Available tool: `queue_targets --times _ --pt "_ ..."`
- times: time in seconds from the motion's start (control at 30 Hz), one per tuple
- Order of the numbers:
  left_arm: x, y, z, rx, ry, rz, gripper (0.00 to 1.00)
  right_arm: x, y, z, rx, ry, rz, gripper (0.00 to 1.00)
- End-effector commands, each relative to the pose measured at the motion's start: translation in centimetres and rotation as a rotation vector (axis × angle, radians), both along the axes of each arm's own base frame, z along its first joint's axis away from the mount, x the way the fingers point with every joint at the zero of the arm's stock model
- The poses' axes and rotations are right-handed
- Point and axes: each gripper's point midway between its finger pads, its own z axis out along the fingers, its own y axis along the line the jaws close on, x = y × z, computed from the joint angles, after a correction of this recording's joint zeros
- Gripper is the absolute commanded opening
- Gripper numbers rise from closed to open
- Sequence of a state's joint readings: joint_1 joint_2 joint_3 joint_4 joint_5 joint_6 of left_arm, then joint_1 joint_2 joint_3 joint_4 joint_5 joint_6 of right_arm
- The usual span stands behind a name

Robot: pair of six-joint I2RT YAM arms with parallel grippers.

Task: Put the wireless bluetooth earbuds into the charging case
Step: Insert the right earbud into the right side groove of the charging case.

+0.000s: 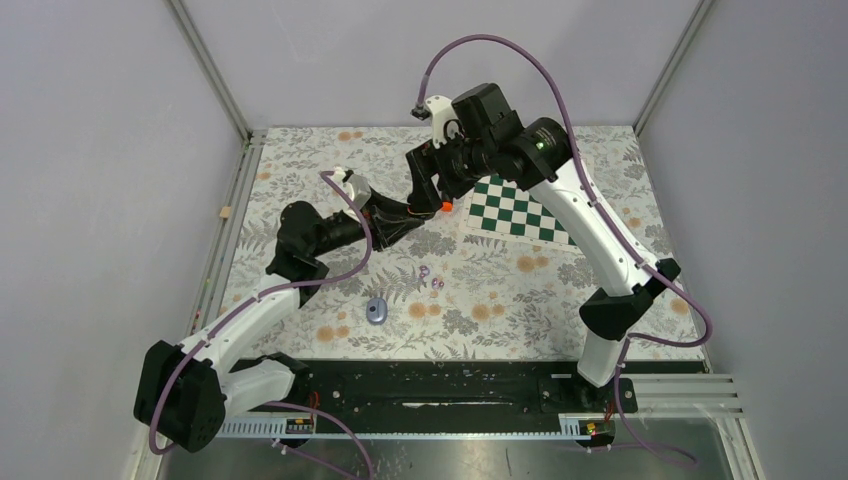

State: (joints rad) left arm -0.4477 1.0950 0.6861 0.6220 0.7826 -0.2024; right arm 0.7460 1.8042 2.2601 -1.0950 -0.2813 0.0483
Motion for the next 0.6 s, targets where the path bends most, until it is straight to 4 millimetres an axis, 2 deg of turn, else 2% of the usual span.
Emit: queue_targets --times 0.0,0.57 --pt "-0.3 0.2 3.2 -0.040 -0.103 -0.004 0.00 0.2 -0.3 1.2 0.027 -0.033 -0.011 0.79" --pt "-0.3 0.3 3.7 -0.057 -0.113 0.007 0.00 0.6 -2.0 0.6 0.003 -0.033 -0.026 0.74"
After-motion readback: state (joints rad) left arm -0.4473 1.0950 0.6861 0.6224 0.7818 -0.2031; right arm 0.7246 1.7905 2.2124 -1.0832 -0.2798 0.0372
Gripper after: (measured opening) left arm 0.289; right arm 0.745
